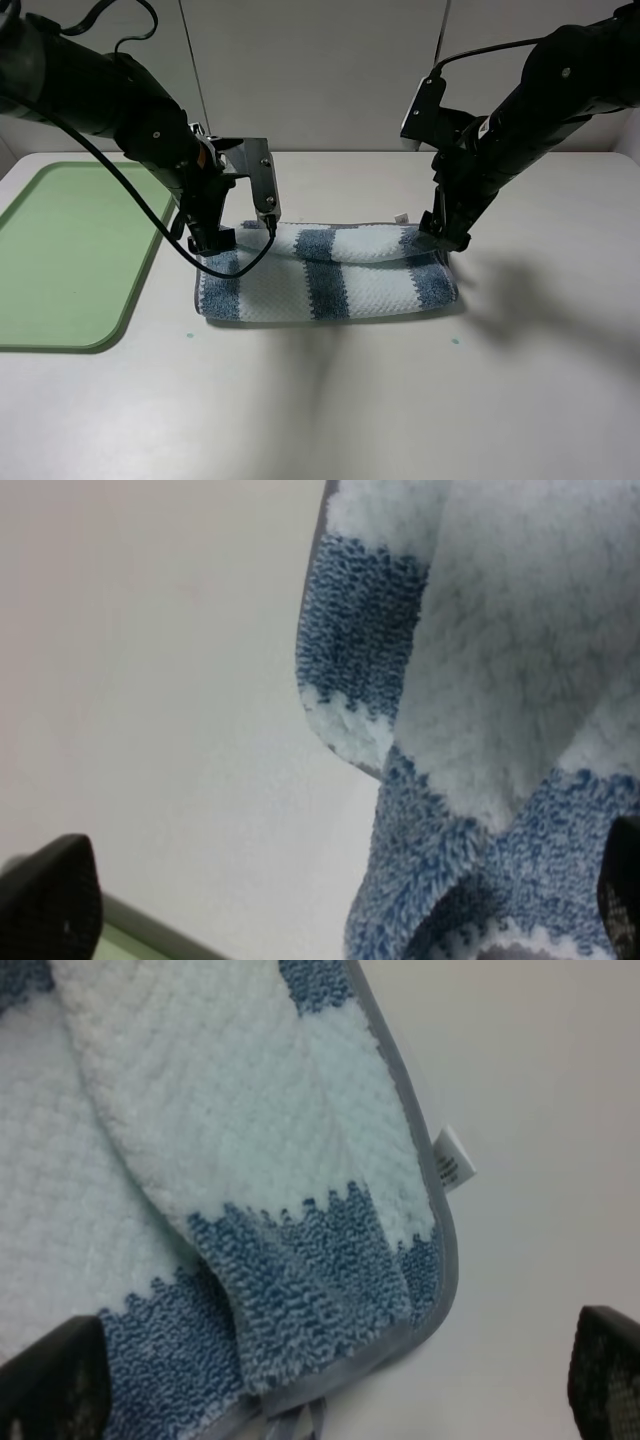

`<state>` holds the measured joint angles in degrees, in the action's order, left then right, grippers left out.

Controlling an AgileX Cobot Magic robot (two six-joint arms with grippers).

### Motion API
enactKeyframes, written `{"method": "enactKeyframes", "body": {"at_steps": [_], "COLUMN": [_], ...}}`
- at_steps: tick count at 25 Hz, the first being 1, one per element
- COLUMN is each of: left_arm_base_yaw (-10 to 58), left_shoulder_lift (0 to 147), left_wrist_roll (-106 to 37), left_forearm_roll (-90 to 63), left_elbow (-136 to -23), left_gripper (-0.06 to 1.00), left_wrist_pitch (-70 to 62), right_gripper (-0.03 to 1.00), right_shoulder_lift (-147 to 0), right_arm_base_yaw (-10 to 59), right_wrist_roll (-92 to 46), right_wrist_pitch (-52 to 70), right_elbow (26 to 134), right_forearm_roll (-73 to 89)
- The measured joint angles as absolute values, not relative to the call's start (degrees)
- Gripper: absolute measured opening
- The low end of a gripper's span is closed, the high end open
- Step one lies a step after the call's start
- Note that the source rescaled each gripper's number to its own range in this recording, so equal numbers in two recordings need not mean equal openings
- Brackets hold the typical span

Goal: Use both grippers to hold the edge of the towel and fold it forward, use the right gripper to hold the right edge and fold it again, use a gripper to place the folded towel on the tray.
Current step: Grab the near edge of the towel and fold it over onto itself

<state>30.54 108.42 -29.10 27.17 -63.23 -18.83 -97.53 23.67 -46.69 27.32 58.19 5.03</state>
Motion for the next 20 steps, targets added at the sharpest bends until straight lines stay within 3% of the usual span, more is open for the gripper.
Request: {"method": "enactKeyframes", "body": {"at_steps": [9,20], "left_arm_base_yaw": [30.5,30.5], "left_shoulder_lift": [105.4,91.8], "left_wrist_roll": [-26.3,-11.3], "left_forearm_roll": [27.2,27.2], "left_elbow": [-63.2,-63.2], "left_gripper": [1.0,1.0], "left_wrist_pitch": [-21.5,-33.8], "right_gripper": [1.0,1.0], "right_shoulder_lift": [-96.9,-96.9], "right_arm_base_yaw": [23.7,23.7], "right_wrist_roll": [-46.5,-46.5], "right_wrist_pitch": [26.9,26.4], "right_elbow": [58.2,58.2], "right_forearm_roll": [5.0,5.0]}}
